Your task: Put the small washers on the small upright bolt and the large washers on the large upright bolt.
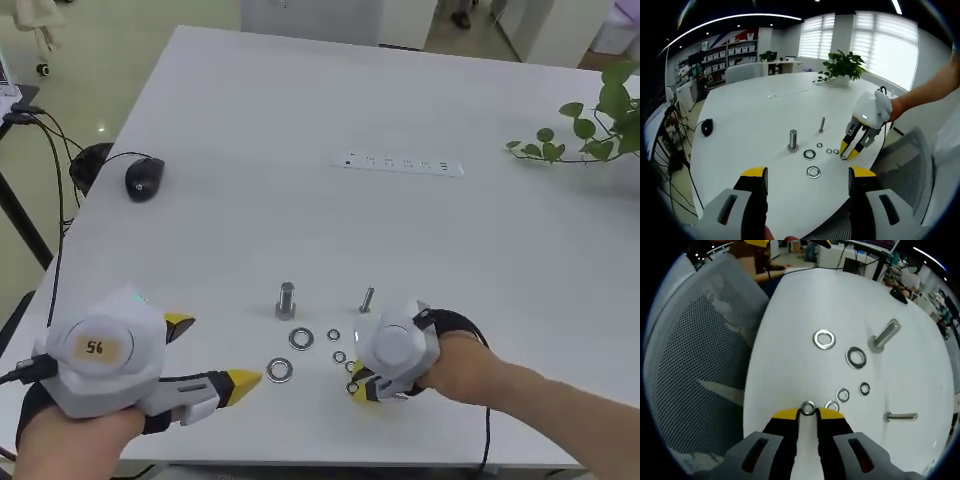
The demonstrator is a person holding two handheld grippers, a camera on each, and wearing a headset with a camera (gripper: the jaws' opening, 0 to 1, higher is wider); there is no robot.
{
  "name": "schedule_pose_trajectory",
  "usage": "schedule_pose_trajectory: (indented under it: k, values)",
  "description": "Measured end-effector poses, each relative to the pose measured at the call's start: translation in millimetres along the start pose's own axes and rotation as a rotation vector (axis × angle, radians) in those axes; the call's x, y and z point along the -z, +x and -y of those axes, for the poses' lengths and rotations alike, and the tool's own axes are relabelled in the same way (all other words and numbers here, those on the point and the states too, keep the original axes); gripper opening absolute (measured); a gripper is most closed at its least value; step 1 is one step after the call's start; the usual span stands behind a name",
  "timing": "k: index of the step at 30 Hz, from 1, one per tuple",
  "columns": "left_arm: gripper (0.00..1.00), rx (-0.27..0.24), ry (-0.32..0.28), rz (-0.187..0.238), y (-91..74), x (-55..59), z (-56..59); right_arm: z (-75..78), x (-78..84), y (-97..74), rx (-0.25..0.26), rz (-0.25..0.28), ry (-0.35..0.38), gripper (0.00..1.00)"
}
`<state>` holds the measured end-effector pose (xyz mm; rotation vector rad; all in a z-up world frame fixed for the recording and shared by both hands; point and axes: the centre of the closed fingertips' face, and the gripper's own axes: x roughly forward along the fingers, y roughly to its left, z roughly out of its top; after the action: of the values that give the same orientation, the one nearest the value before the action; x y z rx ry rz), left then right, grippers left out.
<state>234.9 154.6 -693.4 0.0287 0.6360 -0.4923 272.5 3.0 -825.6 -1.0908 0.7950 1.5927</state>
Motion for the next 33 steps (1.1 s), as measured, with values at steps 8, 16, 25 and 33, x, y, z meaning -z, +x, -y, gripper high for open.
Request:
schedule_pose_trajectory:
  k: [8,16,25,33]
  values:
    - [0.65,0.003,0.01,-0.001,1.1,-1.7,-0.2,1.4,0.1,-0.3,0.022,0.032,0.066,0.15]
    - [0.65,0.01,0.029,-0.012,1.2,-1.9,0.3,-3.8,-4.0,1.7,-0.048,-0.008,-0.104,0.16]
    - [0.65,0.006,0.038,-0.02,0.7,-0.3,0.2,-4.4,-3.4,1.3,-0.09,-0.047,-0.2,0.17]
    - [0.64,0.007,0.035,-0.019,2.1,0.7,3.0,-1.8,-5.3,0.9,-0.045,0.008,-0.072,0.13]
